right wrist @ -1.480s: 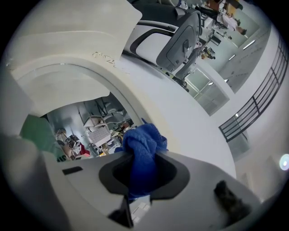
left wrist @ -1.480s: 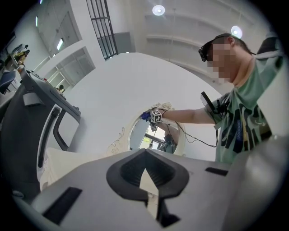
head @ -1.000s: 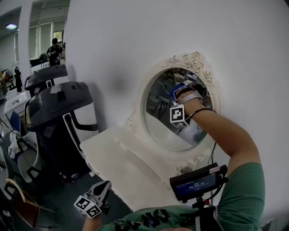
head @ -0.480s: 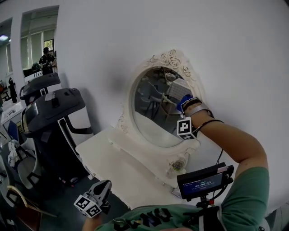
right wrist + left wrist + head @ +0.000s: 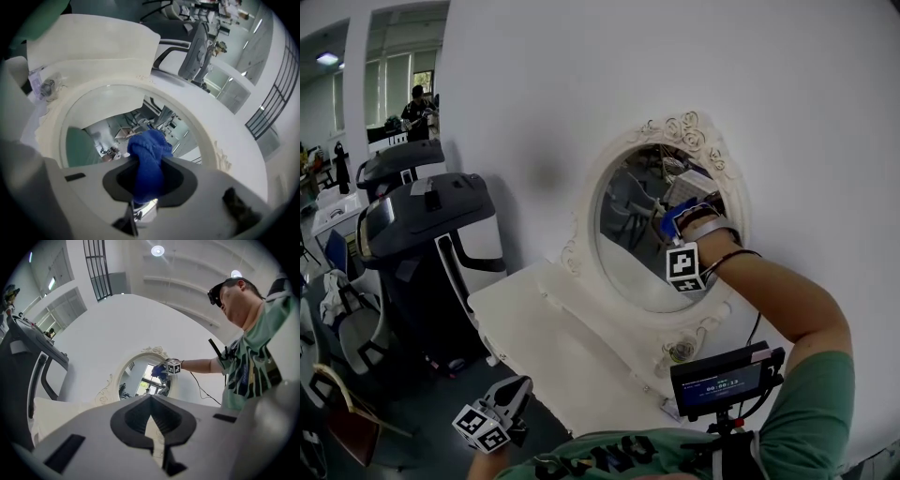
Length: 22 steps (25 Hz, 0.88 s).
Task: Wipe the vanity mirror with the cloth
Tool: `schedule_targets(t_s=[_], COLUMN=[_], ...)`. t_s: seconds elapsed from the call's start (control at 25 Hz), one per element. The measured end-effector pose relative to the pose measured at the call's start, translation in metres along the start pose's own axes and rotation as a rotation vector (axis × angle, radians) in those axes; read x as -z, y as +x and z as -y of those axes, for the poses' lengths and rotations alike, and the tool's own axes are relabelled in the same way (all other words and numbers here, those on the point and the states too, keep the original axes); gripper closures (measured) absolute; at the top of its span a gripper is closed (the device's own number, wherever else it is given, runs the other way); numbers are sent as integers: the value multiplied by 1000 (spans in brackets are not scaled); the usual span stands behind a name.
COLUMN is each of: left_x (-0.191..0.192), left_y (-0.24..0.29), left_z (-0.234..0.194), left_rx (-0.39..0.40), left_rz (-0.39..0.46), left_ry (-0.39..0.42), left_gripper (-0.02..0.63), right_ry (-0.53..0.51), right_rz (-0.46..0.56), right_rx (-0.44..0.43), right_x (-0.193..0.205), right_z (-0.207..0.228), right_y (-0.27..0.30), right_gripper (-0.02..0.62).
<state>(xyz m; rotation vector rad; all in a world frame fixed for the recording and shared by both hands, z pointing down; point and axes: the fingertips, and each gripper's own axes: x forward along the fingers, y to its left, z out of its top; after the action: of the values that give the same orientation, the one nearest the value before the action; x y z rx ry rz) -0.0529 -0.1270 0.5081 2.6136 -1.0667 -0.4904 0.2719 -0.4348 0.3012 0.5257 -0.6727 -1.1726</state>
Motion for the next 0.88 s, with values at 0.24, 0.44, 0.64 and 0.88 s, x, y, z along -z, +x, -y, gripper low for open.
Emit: schedule_targets(t_s=[0.24,0.44,0.64,0.88], left_x=[-1,10,24,25], left_y=[-20,-42,-48,-33], left_z=[-8,-53,-74,-83], left_rx=[-64,-143,-184,-168], left_rz=[2,8,-4,-15], left_ry=[-17,-43,-72,-82], left_gripper=[600,600,600,600], right_ry=[-30,-44,-73,-64], right_rz=[63,40,-13,-7], right_rx=[165,241,240,243], right_x=[-62,-114,-132,-132], right_z=[82,140,158,161], right_y=[51,119,166,175], right_gripper=[523,522,522,525])
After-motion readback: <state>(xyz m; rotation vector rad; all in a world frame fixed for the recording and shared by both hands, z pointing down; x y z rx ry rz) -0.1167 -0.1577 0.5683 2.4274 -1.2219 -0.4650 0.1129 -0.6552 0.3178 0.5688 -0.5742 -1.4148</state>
